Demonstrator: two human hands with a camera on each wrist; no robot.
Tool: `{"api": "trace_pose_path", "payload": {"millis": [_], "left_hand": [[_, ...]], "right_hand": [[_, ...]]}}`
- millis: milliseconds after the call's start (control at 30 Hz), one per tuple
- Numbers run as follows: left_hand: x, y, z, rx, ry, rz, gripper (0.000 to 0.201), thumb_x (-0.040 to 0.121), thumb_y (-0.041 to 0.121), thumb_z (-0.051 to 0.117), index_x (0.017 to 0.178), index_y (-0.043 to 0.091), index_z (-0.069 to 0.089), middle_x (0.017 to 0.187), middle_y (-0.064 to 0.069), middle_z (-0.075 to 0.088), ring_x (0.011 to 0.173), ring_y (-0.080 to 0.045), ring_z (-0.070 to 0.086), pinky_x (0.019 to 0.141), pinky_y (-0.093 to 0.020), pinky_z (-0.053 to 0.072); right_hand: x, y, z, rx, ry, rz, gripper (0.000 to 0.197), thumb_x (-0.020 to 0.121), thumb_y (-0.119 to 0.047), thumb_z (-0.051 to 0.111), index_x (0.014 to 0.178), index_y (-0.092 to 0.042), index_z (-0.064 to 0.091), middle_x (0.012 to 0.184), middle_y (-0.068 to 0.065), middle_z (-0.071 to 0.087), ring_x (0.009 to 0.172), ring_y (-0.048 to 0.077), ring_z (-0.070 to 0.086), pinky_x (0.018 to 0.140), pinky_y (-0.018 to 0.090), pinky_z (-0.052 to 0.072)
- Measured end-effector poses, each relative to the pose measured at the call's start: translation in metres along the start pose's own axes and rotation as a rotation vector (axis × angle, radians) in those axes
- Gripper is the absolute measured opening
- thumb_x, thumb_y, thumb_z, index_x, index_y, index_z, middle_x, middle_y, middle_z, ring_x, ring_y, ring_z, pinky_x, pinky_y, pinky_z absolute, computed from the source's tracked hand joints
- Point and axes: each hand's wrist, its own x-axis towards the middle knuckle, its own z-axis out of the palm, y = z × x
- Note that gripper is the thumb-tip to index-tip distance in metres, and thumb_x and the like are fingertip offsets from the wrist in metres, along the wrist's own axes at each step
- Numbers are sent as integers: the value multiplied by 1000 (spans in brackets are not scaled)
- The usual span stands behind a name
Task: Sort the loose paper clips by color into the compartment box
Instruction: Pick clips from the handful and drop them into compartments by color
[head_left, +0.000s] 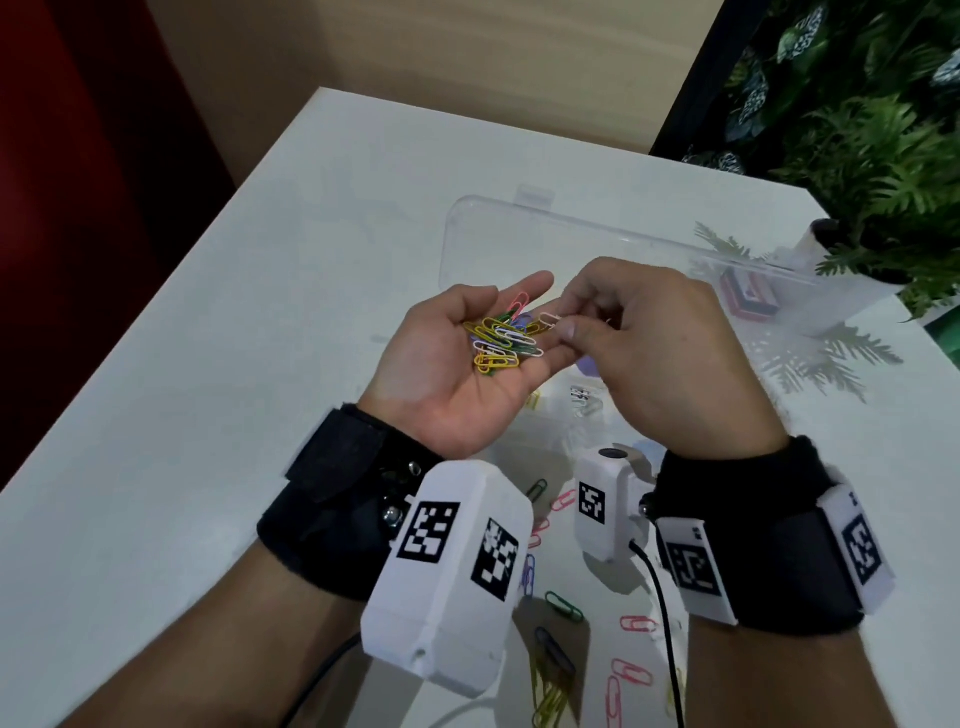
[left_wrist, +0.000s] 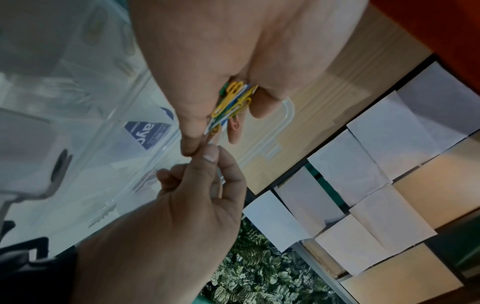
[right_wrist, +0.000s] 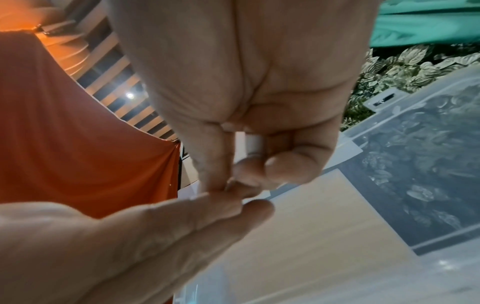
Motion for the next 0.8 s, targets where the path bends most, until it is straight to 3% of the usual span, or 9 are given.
{"api": "trace_pose_path", "payload": {"millis": [67,133,233,300,400,500,600,700,800], "left_hand": [[1,0,-1,5,7,4,43,93,13,35,126,-10,52,121,-37,56,112,-48,56,99,-55,42],[2,0,-2,15,5,10,48,90,12,36,131,-8,49,122,-34,56,113,-46,56,102,-54,41],[1,1,0,36,13,28,47,90,13,37,129,-8,51,103,-32,64,89,-41,65,82,-47,56],[1,2,0,66,21,43,43,93,16,34,124,-8,55,99,-30,65,86,-39,64,70,-40,58],[1,0,-1,121,58,62,42,95,17,33,120,-6,56,97,-27,65,87,-35,62,74,-34,51],[1,-4,-1,144,69,55,40,94,17,33,118,-4,57,92,-25,68,77,-32,67,73,-32,52],[2,-7,-2,136,78,54,42,94,16,33,124,-5,54,86,-23,69,73,-30,68,88,-37,47],[1,-6,-3,128,87,44,43,95,16,32,126,-5,54,98,-26,68,82,-32,65,92,-38,44],[1,-6,-2,124,91,27,44,94,16,32,128,-4,53,118,-28,62,89,-32,63,76,-34,54]], "right_hand": [[-2,1,-3,53,6,-9,9,85,-15,61,84,-23,64,67,-6,61,65,8,57,56,22,42],[-3,-1,-5,89,-13,-35,16,86,-11,58,84,-26,64,72,-7,60,66,5,55,58,20,41],[-5,-7,-5,13,-111,-55,16,87,-17,58,88,-29,70,80,-6,58,76,9,54,68,25,40],[-7,-12,-4,-47,-144,-51,12,86,-25,61,91,-29,71,79,-7,57,75,9,52,68,25,39],[-7,-17,-4,-82,-151,-18,10,83,-28,64,88,-26,73,74,-6,59,71,10,55,65,26,41],[-7,-19,-4,-115,-170,17,8,81,-25,65,81,-24,73,74,-3,65,70,13,57,64,28,44],[-8,-19,-2,-146,-195,33,11,80,-18,62,74,-21,71,70,0,67,67,15,54,63,29,44],[-8,-20,-2,-114,-210,66,10,78,-17,63,72,-20,70,68,-1,66,61,13,53,61,29,45],[-9,-20,-3,-111,-232,92,9,78,-20,64,71,-20,70,63,-2,64,60,11,56,57,26,45]]}}
